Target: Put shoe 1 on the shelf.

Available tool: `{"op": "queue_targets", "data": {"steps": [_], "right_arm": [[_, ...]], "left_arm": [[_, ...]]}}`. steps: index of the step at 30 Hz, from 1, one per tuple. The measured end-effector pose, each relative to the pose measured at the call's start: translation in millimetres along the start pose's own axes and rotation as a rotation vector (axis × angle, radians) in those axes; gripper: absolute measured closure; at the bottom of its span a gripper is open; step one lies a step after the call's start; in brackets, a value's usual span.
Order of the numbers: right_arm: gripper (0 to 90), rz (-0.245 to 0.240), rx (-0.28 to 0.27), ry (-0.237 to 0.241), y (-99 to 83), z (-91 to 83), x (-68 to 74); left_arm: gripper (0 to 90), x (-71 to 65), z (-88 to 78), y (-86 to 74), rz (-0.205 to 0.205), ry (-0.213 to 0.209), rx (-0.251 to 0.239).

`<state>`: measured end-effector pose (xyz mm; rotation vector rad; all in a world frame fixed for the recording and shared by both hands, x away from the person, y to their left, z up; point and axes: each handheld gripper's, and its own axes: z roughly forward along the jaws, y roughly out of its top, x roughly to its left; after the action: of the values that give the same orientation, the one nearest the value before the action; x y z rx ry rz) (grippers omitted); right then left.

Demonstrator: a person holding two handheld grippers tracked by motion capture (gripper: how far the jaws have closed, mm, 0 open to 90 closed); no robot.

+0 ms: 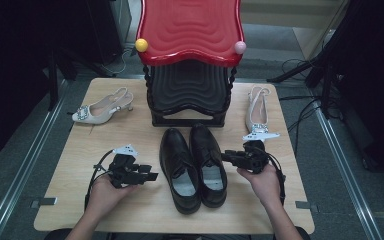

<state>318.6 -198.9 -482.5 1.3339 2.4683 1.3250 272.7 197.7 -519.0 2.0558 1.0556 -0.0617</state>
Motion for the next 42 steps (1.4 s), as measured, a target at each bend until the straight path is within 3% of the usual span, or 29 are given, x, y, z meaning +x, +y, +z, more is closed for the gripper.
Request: {"op": "queue_targets", "data": {"steps": [10,12,17,23,29,38,42], "right_arm": [[69.6,-0.026,0.001,0.035,3.4,-13.8,25.7],[68.9,-0.02,0.011,0.056,3.8,-15.0,30.3],[67.6,-0.055,0.03,0.041,1.6,-15.2,48.0],[67.3,-0.059,0.062,0.072,-2.6,-15.2,66.6],[64.6,-0.038,0.133,0.092,-2.5,-4.6,76.2],[58.3,-0.019,0.241,0.101,8.3,21.9,84.6],[57.3,-0.012,0.309,0.069,12.5,38.9,87.7]], "left_arm": [[43.6,-1.3,-2.5,0.8,0.018,0.002,0.009],[43.2,-1.1,-3.4,2.0,0.016,0.002,0.007],[43.0,-2.2,-6.0,6.3,0.023,0.002,-0.002],[43.1,-2.8,-5.3,10.9,0.032,0.002,0.004],[43.1,-3.5,-3.0,16.2,0.058,0.009,0.015],[43.2,-2.4,-1.2,20.3,0.061,-0.008,0.012],[43.2,-2.2,-1.8,20.4,0.066,-0.008,0.013]]}}
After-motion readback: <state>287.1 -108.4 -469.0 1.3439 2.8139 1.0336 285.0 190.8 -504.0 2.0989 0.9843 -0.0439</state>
